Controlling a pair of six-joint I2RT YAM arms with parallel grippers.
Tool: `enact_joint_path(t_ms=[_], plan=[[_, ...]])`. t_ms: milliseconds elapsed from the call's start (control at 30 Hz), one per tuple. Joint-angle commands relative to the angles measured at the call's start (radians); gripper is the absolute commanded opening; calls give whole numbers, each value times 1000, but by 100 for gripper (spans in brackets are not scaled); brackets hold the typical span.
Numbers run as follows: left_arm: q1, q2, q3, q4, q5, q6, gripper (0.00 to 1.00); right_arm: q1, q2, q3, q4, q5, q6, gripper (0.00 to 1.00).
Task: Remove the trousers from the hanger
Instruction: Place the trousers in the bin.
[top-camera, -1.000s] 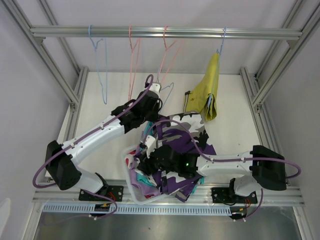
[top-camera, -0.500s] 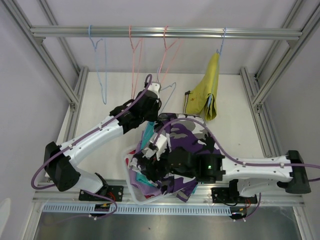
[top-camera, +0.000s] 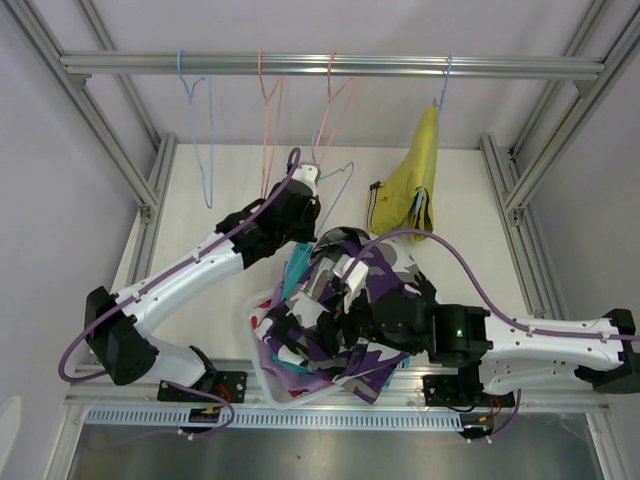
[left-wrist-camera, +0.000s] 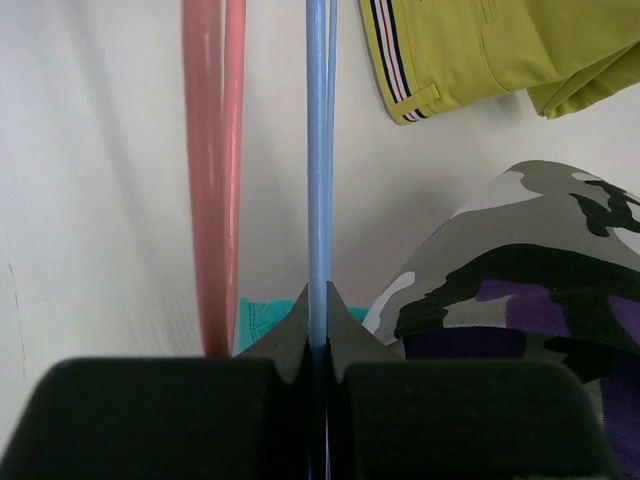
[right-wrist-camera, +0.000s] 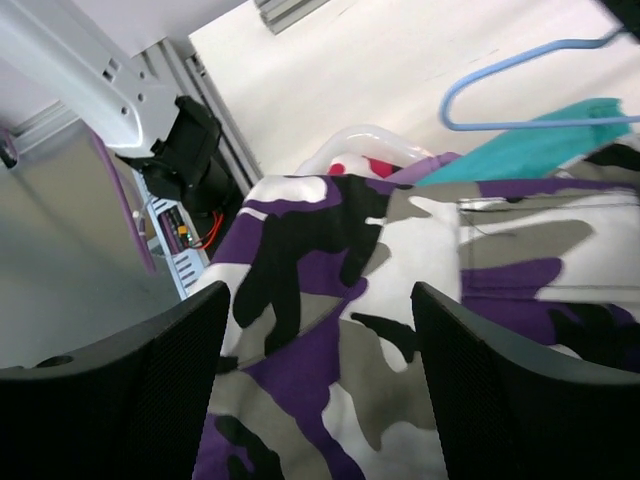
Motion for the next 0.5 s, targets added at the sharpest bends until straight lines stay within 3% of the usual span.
enact_joint_path(t_ms=[0,200,367,467], plan=[[4,-32,42,23,18,-13,1,-2,69,-10,86,-88,-37,78],[4,-29,43,23,26,-13,1,55,262,14,305,-222,-64,82],[4,-27,43,20,23,-13,0,113,416,186,283,-256,-100,83],[4,-29,43,20,23,-11,0,144,392,241,223,-238,-115,84]])
